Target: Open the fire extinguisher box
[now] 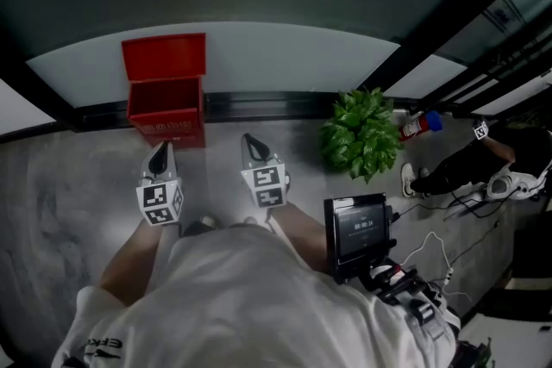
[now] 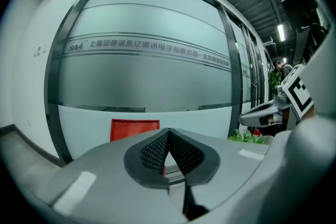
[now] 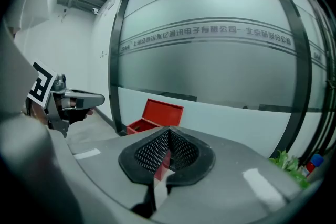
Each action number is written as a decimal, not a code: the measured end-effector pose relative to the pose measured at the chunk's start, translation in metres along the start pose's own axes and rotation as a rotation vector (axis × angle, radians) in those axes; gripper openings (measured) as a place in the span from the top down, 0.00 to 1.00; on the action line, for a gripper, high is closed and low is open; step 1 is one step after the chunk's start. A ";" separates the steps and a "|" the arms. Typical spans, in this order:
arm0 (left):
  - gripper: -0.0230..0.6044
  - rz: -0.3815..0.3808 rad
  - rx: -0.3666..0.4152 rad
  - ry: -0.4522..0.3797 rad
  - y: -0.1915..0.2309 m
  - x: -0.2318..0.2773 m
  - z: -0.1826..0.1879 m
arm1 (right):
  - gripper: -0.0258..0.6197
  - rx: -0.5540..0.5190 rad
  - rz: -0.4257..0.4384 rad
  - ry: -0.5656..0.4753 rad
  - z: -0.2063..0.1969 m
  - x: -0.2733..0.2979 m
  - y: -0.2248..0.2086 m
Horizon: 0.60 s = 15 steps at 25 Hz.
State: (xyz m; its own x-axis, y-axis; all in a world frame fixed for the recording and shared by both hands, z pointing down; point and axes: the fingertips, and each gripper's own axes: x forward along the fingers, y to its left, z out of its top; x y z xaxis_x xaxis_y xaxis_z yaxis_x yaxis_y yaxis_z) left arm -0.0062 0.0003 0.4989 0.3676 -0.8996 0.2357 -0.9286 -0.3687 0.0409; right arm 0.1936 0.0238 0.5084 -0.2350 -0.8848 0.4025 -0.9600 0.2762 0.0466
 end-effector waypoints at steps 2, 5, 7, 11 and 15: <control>0.96 0.002 -0.002 0.003 -0.001 -0.001 -0.001 | 0.94 0.002 0.002 0.004 -0.001 0.000 0.001; 0.96 0.003 -0.002 0.001 -0.001 -0.003 -0.001 | 0.94 -0.001 0.001 0.010 -0.001 0.000 0.001; 0.96 0.006 -0.001 0.000 -0.001 -0.003 -0.001 | 0.94 -0.004 -0.001 0.013 -0.001 0.001 0.001; 0.96 0.011 -0.001 -0.002 0.000 -0.001 0.000 | 0.94 -0.003 0.003 0.013 0.000 0.003 0.001; 0.96 0.013 -0.002 -0.002 0.001 0.000 0.000 | 0.94 -0.004 0.006 0.015 0.000 0.005 0.001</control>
State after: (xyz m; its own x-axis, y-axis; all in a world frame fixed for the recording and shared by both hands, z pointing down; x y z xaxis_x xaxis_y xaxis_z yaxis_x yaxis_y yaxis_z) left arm -0.0074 -0.0004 0.4991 0.3557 -0.9049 0.2339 -0.9334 -0.3565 0.0400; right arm 0.1912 0.0199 0.5104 -0.2386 -0.8773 0.4164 -0.9578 0.2833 0.0479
